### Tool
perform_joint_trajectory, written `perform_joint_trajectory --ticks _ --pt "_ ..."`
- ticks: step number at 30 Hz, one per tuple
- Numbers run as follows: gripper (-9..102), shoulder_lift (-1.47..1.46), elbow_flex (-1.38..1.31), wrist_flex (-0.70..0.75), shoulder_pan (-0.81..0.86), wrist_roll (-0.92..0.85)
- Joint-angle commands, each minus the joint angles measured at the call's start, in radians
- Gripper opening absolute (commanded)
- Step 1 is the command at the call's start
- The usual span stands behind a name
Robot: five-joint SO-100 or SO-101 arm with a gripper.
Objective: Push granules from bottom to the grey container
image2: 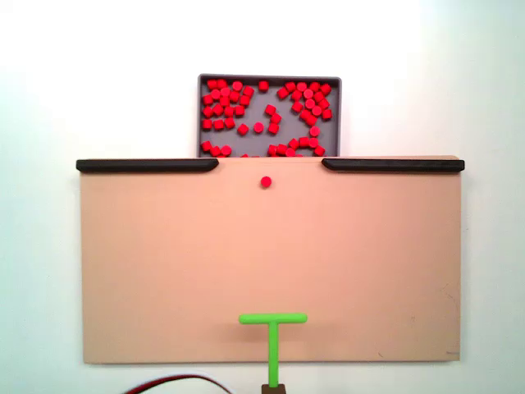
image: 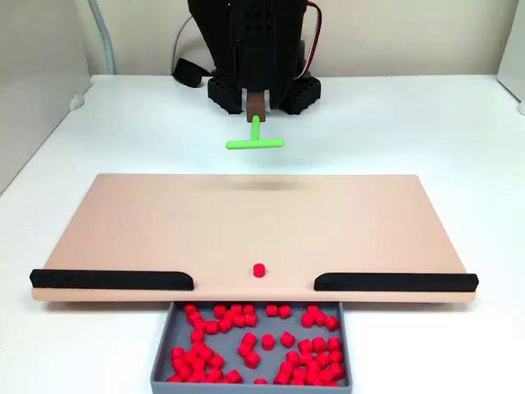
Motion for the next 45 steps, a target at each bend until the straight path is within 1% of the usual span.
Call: perform_joint_trajectory --ticks 1,45 --pt "0 0.003 -0.021 0.005 -0.006 0.006" --pt "0 0.003 -0.021 0.005 -0.008 0.032"
